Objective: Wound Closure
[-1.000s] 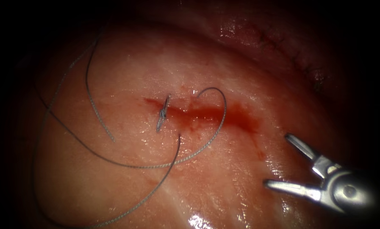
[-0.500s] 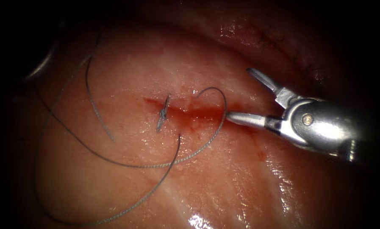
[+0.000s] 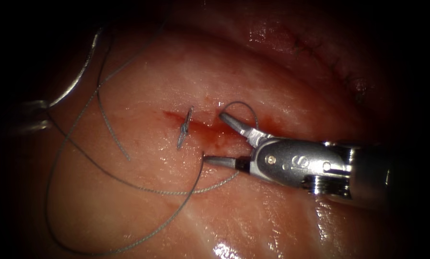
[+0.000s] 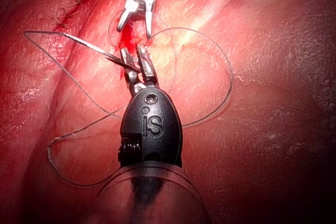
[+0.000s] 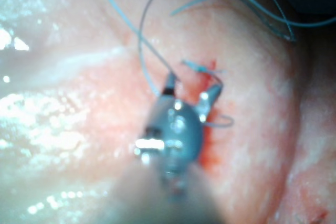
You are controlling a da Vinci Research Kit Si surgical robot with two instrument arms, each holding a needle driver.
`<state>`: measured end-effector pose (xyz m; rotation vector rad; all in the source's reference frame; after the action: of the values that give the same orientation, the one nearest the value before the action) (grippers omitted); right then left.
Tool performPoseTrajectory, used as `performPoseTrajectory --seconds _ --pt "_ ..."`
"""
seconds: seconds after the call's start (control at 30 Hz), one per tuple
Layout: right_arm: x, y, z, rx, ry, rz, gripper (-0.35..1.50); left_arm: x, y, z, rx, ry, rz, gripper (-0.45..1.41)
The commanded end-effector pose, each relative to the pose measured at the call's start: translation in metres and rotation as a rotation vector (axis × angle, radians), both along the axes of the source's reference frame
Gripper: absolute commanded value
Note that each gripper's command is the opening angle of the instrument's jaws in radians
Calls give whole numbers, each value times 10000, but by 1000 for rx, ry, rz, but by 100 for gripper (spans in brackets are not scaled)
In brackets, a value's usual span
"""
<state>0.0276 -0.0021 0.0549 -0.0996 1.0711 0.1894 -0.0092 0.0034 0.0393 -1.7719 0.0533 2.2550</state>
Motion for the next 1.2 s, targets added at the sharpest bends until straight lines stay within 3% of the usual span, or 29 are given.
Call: performPoseTrajectory --seconds 0.03,0.23,0.6,0.67,0.73,0.77,0.8,0.83,1.07,1.2 --pt "1 -11 5 6 2 -9 129 -4 -6 7 4 -2 1 -45" --pt "-4 -15 4 4 4 -13 128 -4 -6 7 4 -1 1 -45" --pt "33 -14 2 -2 20 9 126 -9 -9 8 2 -6 9 -45" --pt "35 -15 3 -2 30 0 108 -12 -10 8 8 -8 11 -45" --pt "35 -17 5 8 30 -32 44 -14 -11 8 7 -11 16 -45" --pt "34 -17 5 9 33 -40 20 -15 -12 9 7 -10 18 -45" --pt "33 -18 5 3 39 -50 -22 -17 -12 9 12 -14 18 -45" --pt "32 -19 5 7 46 -55 -35 -18 -13 9 12 -13 17 -45" --pt "5 -40 -10 92 78 -71 -35 -41 -23 12 18 -25 37 -45" --pt "-39 -71 -40 82 91 -37 -35 -79 -44 16 27 -51 91 -45"
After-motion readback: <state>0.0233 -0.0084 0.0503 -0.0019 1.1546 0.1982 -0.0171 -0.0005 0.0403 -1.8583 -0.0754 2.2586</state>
